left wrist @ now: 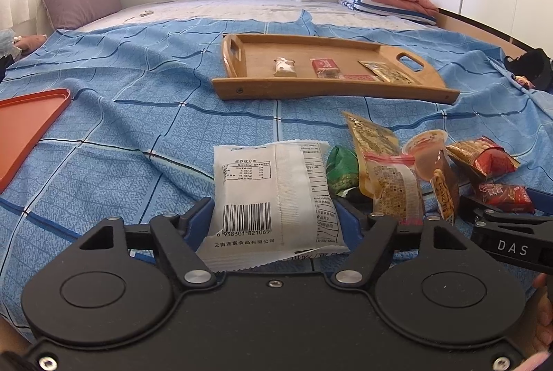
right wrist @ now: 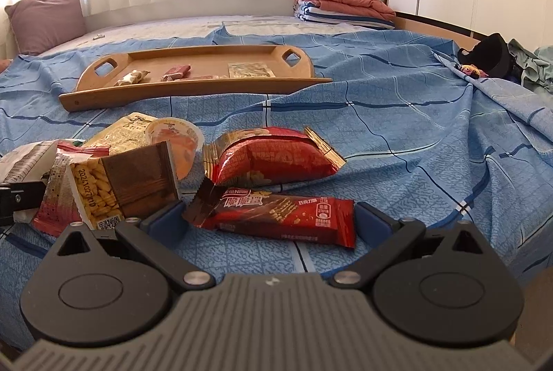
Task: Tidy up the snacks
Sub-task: 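Grasp the white barcode bag with the left tool while the right tool grasps the red chocolate bar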
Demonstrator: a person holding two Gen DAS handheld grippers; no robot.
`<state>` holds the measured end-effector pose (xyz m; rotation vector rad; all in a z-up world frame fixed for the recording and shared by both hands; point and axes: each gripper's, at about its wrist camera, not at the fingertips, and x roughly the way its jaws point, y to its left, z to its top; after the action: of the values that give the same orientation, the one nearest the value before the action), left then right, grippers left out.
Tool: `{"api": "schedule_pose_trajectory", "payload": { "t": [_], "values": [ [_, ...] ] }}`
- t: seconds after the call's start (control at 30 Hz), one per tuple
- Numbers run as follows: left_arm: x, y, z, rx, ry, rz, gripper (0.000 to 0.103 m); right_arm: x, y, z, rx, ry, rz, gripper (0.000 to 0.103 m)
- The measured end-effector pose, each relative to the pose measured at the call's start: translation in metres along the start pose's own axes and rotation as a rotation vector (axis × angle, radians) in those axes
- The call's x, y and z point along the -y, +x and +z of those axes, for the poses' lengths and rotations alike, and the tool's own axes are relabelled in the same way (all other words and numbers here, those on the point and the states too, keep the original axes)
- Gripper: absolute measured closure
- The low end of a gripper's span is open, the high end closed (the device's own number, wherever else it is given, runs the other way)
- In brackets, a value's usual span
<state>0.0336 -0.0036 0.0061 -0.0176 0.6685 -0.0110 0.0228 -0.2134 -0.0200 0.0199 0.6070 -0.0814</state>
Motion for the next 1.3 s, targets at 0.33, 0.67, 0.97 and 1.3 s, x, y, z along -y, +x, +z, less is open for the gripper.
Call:
{"api": "schedule_pose_trajectory", "payload": {
  "t": [0.33, 0.67, 0.97, 1.3],
  "values": [
    [-0.005, -0.008, 0.007, 0.024, -0.020, 0.030, 0.031, 0.002, -0.006, 0.002, -0.038, -0.002, -0.042, 0.002],
    [-0.010, -0.015, 0.009, 0.037, -0.016, 0.044, 0.031, 0.015, -0.011, 0.008, -0.052, 0.043, -0.056, 0.000],
    [-0.014, -0.011, 0.011, 0.024, -0.046, 0.047, 0.031, 0.033, -0.021, 0.007, -0.078, 0.083, -0.004, 0.003],
    [-0.011, -0.010, 0.011, 0.032, -0.032, 0.036, 0.031, 0.019, -0.012, 0.002, -0.013, 0.038, -0.036, 0.013]
  ]
}}
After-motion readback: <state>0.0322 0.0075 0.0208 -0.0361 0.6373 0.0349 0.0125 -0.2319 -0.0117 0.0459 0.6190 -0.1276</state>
